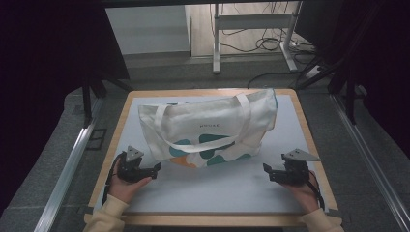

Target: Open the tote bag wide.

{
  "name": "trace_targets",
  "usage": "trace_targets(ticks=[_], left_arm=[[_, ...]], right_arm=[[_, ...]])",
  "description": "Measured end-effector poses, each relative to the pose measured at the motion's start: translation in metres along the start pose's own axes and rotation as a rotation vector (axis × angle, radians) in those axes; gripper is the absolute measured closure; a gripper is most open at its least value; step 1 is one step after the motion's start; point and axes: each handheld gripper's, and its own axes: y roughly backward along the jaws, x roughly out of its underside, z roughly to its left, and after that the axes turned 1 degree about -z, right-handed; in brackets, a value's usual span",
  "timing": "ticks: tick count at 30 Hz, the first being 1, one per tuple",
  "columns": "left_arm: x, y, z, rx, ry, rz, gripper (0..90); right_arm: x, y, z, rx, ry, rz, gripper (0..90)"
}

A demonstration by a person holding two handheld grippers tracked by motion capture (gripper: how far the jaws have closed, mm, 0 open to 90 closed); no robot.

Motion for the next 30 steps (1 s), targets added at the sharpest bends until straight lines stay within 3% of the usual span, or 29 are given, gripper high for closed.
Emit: trace_targets(ticks=[6, 10, 12, 15, 17, 21, 25, 30], left_arm=[[0.001, 0.004, 0.002, 0.01, 0.026, -0.02, 13.4], [0.004, 0.005, 0.005, 0.022, 0.02, -0.026, 18.5], [0.005, 0.005, 0.007, 0.023, 0.033, -0.032, 20.5], [0.006, 0.002, 0.007, 0.005, 0.026, 0.0, 21.9], [0.006, 0.001, 0.008, 0.017, 0.028, 0.003, 23.8], [0.004, 0.001, 0.009, 0.031, 0.028, -0.002, 25.4], [0.005, 0.005, 0.009, 0.039, 0.033, -0.011, 27.0], [0.004, 0.011, 0.009, 0.014, 0.021, -0.029, 29.1]], right_arm=[[0.006, 0.012, -0.004, -0.004, -0.03, -0.019, 19.0], [0.003, 0.016, -0.007, -0.002, -0.055, -0.037, 20.0], [0.004, 0.016, -0.005, -0.001, -0.053, -0.038, 20.0], [0.006, 0.014, 0.0, 0.0, -0.038, -0.025, 20.0], [0.006, 0.01, -0.001, 0.012, -0.034, -0.012, 20.0], [0.008, 0.009, -0.004, 0.009, -0.061, 0.003, 20.6], [0.009, 0.007, -0.005, 0.01, -0.044, 0.01, 20.8], [0.008, 0.008, 0.0, 0.005, -0.021, 0.001, 20.9]])
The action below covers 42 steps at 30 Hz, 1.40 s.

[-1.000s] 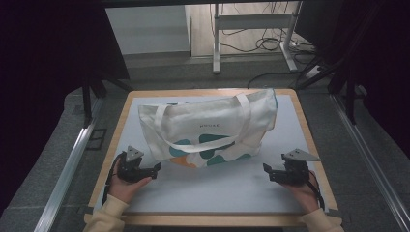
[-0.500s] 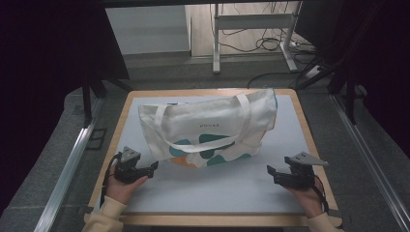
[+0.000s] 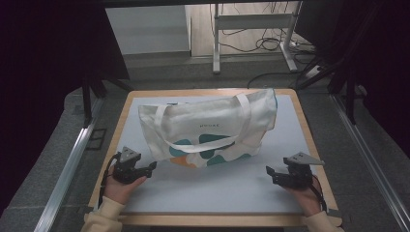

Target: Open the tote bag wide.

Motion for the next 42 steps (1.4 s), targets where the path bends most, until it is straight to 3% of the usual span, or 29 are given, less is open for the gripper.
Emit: trace_targets(ticks=[3, 5, 21, 31, 36, 42], left_arm=[[-0.002, 0.005, 0.0, 0.01, 0.011, 0.013, 31.1], [-0.005, 0.008, -0.002, 0.013, -0.005, 0.0, 31.6], [-0.013, 0.02, -0.004, 0.059, 0.0, -0.034, 28.4], [-0.012, 0.042, 0.0, 0.124, 0.048, -0.096, 26.9], [-0.024, 0.048, -0.005, 0.134, 0.018, -0.114, 25.3], [-0.041, 0.054, -0.007, 0.133, -0.002, -0.142, 25.0]], right_arm=[[0.0, 0.0, 0.002, -0.006, 0.001, -0.001, 21.2], [0.0, -0.001, 0.002, -0.039, -0.022, -0.008, 21.8], [-0.003, 0.005, 0.004, -0.038, -0.007, -0.027, 24.3], [-0.003, 0.009, 0.003, -0.03, -0.016, -0.029, 24.7], [-0.014, 0.013, 0.001, -0.036, -0.025, -0.059, 25.2], [-0.038, 0.02, 0.003, -0.051, 0.002, -0.103, 26.9]])
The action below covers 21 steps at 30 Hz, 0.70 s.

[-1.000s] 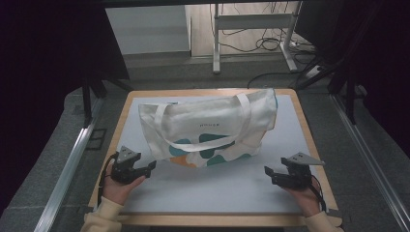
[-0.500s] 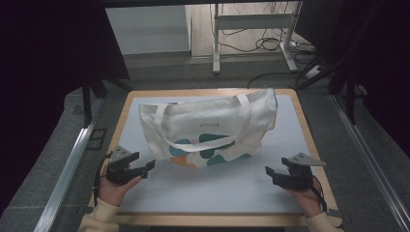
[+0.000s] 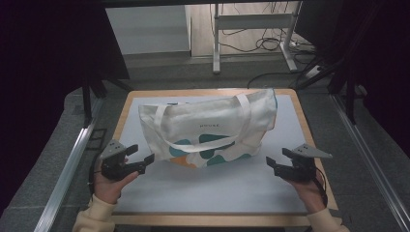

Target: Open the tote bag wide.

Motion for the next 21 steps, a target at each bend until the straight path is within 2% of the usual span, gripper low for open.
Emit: trace_targets(ticks=[6, 13, 21], left_arm=[[-0.012, -0.003, -0.001, -0.002, -0.008, -0.011, 24.6], [-0.021, -0.004, 0.0, 0.003, -0.008, -0.014, 24.8], [-0.036, -0.003, 0.005, 0.008, -0.002, -0.024, 25.1]], right_arm=[[-0.022, -0.003, -0.003, -0.008, 0.004, -0.028, 28.0], [-0.033, -0.005, -0.006, -0.016, 0.006, -0.028, 28.7], [-0.058, -0.002, -0.019, -0.008, -0.001, -0.053, 29.5]])
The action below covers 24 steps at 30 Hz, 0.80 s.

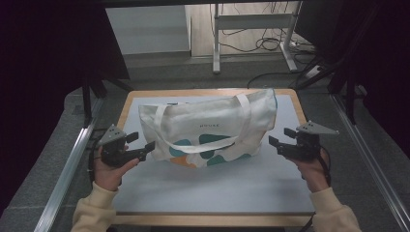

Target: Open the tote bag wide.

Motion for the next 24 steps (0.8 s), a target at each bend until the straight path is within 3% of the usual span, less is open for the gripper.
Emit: trace_targets(ticks=[9, 16, 19, 22, 23, 24], left_arm=[[-0.009, -0.008, 0.004, 0.019, 0.001, 0.006, 26.3], [-0.012, -0.016, 0.002, 0.061, -0.008, 0.009, 36.7], [-0.013, -0.018, 0.0, 0.077, -0.017, 0.012, 44.3], [-0.014, -0.019, -0.003, 0.047, -0.046, 0.013, 52.7], [-0.013, -0.018, -0.003, 0.044, -0.049, 0.01, 60.5], [-0.013, -0.018, -0.004, 0.041, -0.051, 0.009, 60.5]], right_arm=[[-0.028, -0.006, -0.008, -0.025, 0.002, -0.025, 30.2], [-0.04, -0.021, -0.01, -0.082, -0.012, -0.004, 33.1], [-0.041, -0.025, -0.011, -0.096, -0.016, -0.003, 39.0], [-0.041, -0.026, -0.009, -0.099, -0.001, -0.005, 50.4], [-0.041, -0.025, -0.007, -0.095, 0.015, -0.006, 58.5], [-0.041, -0.025, -0.007, -0.095, 0.015, -0.006, 58.5]])
